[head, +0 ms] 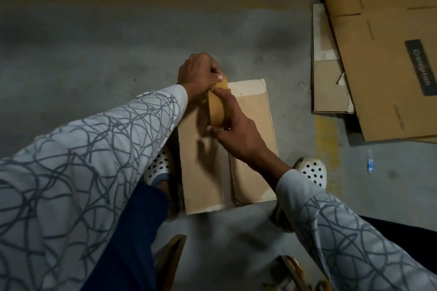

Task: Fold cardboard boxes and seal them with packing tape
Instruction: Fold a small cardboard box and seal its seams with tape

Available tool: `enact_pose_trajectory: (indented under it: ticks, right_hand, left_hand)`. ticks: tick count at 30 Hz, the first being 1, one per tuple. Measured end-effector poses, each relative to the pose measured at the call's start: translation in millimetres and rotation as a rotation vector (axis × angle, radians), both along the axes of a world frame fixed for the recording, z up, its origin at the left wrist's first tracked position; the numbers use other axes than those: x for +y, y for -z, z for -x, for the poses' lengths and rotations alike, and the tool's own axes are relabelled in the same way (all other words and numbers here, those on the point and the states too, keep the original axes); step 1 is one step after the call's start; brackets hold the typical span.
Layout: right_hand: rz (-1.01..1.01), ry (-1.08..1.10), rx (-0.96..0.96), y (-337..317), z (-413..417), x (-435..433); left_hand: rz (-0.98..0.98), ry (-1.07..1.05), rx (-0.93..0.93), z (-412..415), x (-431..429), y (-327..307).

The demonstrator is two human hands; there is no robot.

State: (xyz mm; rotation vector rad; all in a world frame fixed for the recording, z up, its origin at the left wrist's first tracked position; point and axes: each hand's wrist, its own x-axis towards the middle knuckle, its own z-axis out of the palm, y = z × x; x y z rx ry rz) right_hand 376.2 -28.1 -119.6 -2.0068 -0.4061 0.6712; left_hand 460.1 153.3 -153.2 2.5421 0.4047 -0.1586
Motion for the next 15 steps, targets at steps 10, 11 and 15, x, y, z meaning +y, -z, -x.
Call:
enact_pose_trajectory:
  ticks: [10, 11, 15]
  right_hand:
    - [-0.036, -0.010, -0.002, 0.8, -1.0, 1.0]
    - [-0.031, -0.018, -0.003, 0.7, -1.5, 1.3]
    - [-0.008, -0.043, -0.014, 2.4, -1.5, 1.5]
  left_hand:
    - [0.179, 0.004, 0.113, -5.7, 13.1, 10.9]
    - [0.180, -0.002, 0.121, -5.6, 14.6, 10.8]
    - [0.076, -0.052, 0.079, -5.2, 18.4, 12.7]
